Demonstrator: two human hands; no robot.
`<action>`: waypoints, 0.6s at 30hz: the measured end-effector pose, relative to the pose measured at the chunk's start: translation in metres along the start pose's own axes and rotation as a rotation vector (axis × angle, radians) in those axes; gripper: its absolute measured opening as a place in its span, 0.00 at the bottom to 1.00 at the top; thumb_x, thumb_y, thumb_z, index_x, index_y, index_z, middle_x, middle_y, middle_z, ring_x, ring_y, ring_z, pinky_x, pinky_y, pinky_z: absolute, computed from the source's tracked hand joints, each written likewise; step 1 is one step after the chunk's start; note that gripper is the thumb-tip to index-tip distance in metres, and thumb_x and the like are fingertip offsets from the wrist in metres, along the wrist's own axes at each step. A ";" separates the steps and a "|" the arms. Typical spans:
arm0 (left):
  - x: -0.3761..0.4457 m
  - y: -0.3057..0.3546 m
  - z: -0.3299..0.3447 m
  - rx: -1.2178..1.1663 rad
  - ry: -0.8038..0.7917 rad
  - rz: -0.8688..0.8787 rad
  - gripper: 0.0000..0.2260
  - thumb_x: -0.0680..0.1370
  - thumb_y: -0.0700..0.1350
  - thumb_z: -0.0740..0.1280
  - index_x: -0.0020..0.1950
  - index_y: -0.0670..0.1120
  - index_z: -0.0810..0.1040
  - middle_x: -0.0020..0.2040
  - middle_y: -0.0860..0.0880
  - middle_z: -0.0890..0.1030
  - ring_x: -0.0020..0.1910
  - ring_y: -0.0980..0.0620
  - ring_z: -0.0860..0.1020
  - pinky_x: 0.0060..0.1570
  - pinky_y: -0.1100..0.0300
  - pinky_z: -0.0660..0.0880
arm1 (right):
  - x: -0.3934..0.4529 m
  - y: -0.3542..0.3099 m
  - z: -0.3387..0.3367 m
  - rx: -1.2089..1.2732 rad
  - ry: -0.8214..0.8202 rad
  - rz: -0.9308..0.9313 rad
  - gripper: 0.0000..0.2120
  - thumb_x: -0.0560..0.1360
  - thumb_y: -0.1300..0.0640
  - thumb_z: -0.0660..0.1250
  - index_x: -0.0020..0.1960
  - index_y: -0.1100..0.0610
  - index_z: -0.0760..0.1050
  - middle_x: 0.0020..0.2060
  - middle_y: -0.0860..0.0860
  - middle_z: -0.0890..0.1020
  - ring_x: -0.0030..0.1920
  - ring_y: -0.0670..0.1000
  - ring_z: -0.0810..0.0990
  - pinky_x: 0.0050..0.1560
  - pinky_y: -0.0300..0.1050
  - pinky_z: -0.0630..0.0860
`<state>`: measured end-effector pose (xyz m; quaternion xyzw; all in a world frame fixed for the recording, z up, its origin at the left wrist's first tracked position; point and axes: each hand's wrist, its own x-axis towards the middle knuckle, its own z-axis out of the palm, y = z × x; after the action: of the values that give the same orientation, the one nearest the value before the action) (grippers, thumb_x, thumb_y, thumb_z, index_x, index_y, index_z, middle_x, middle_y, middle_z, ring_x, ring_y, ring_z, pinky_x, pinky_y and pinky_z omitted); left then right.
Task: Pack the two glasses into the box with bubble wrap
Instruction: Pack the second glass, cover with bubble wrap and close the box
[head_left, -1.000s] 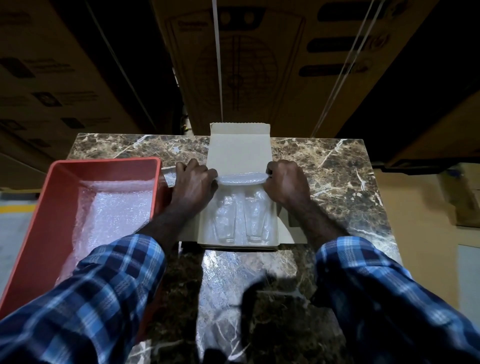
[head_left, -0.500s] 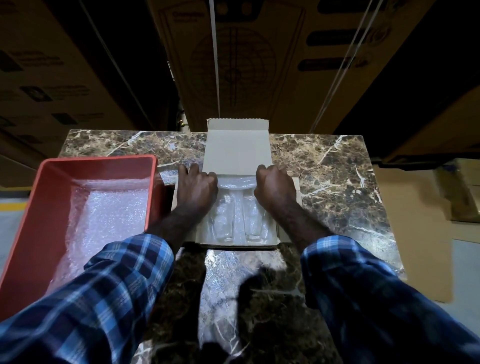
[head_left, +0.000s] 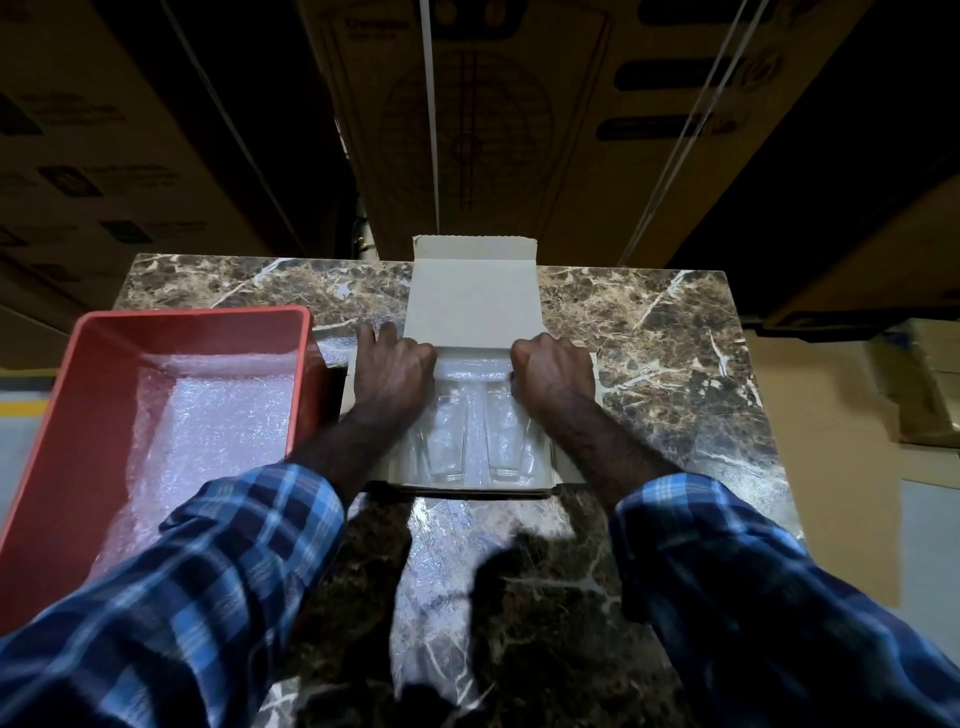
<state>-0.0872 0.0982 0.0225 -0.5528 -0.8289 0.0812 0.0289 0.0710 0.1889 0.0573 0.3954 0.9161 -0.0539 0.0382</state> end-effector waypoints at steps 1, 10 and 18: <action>-0.002 0.000 0.000 -0.019 0.022 0.016 0.09 0.76 0.47 0.69 0.54 0.47 0.83 0.47 0.46 0.85 0.59 0.42 0.75 0.57 0.46 0.60 | -0.001 -0.001 0.001 0.011 0.014 -0.018 0.08 0.82 0.61 0.60 0.56 0.62 0.76 0.41 0.53 0.70 0.42 0.53 0.69 0.44 0.46 0.66; 0.000 -0.005 0.007 -0.172 0.069 0.204 0.05 0.75 0.40 0.68 0.39 0.44 0.80 0.32 0.46 0.80 0.33 0.48 0.73 0.47 0.53 0.62 | -0.001 -0.014 -0.003 0.178 -0.070 0.000 0.11 0.80 0.62 0.55 0.46 0.61 0.74 0.34 0.53 0.66 0.41 0.55 0.70 0.43 0.45 0.65; 0.000 -0.014 0.019 -0.214 0.031 0.265 0.23 0.81 0.54 0.47 0.42 0.46 0.79 0.38 0.46 0.81 0.42 0.44 0.80 0.54 0.49 0.58 | 0.005 -0.015 0.006 0.335 -0.235 0.089 0.10 0.75 0.59 0.55 0.36 0.60 0.67 0.46 0.65 0.81 0.44 0.59 0.77 0.40 0.46 0.66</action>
<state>-0.1024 0.0910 0.0056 -0.6582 -0.7522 -0.0128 -0.0283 0.0569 0.1812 0.0523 0.4273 0.8652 -0.2495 0.0811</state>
